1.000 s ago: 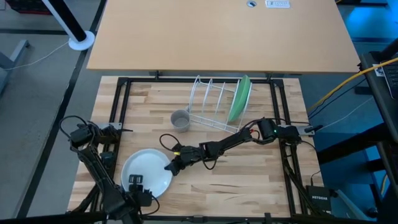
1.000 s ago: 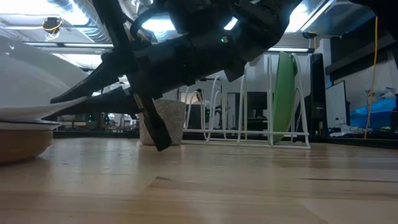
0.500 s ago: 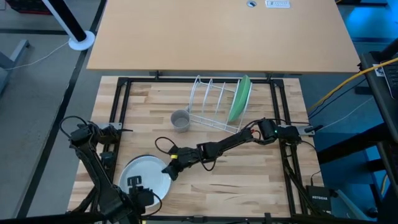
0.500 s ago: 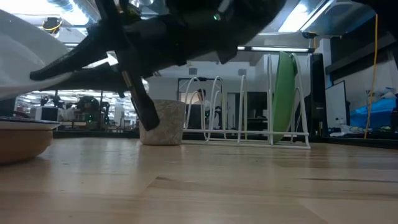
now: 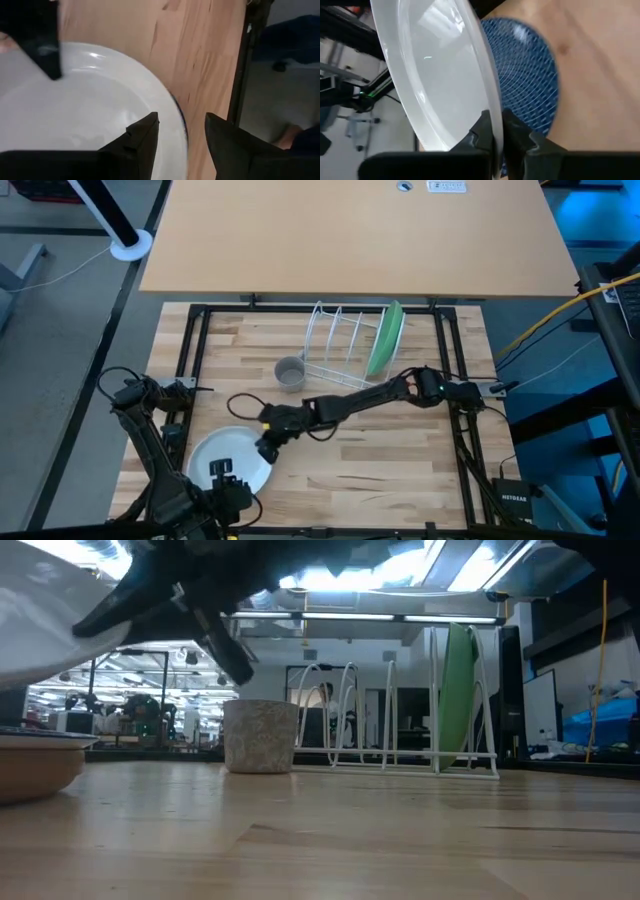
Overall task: Sort dishes
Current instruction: Put the white plate in the dish rack
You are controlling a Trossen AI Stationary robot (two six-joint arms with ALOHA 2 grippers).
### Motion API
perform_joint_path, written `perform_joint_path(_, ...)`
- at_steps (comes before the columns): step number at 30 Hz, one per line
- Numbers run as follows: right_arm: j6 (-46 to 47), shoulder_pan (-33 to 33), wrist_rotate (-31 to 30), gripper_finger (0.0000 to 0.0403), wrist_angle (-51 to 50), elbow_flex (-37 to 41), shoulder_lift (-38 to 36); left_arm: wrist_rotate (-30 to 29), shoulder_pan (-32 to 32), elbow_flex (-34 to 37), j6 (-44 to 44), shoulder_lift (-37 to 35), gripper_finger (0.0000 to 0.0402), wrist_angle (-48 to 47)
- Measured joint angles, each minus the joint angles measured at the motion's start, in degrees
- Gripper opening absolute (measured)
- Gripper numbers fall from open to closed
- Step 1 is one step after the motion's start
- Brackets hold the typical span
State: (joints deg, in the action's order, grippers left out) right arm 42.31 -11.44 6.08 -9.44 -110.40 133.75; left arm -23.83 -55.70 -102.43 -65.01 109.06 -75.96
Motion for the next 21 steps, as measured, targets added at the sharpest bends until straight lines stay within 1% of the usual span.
perform_joint_path(5, -4.61, 1.85, -0.23, 0.0019, -9.72, -6.29, -0.09, -1.18, -0.17, -0.02, -2.04, -0.13, 0.0153, -0.67)
perform_joint_path(10, -8.4, 3.56, 0.14, 0.0019, -21.28, -12.03, -0.11, -3.15, -0.17, -2.41, -3.37, -0.2, 0.0153, -3.72)
perform_joint_path(14, -9.77, 4.95, 2.4, 0.0019, -30.27, -17.46, -0.11, -3.17, -0.17, -5.09, -7.43, -0.22, 0.0153, -9.86)
perform_joint_path(18, -10.98, 6.19, 3.12, 0.0019, -38.3, -23.76, -0.11, -3.13, -0.43, -6.56, -9.56, -0.28, 0.0153, -13.1)
perform_joint_path(19, -11.12, 6.55, 3.9, 0.0019, -39.91, -24.74, -0.18, -3.13, -0.44, -6.64, -9.57, -0.28, 0.0153, -13.38)
perform_joint_path(21, -10.4, 7.34, 5.73, 0.0019, -39.92, -23.86, -1.8, -3.13, -0.5, -6.66, -9.57, -0.28, 0.0153, -13.6)
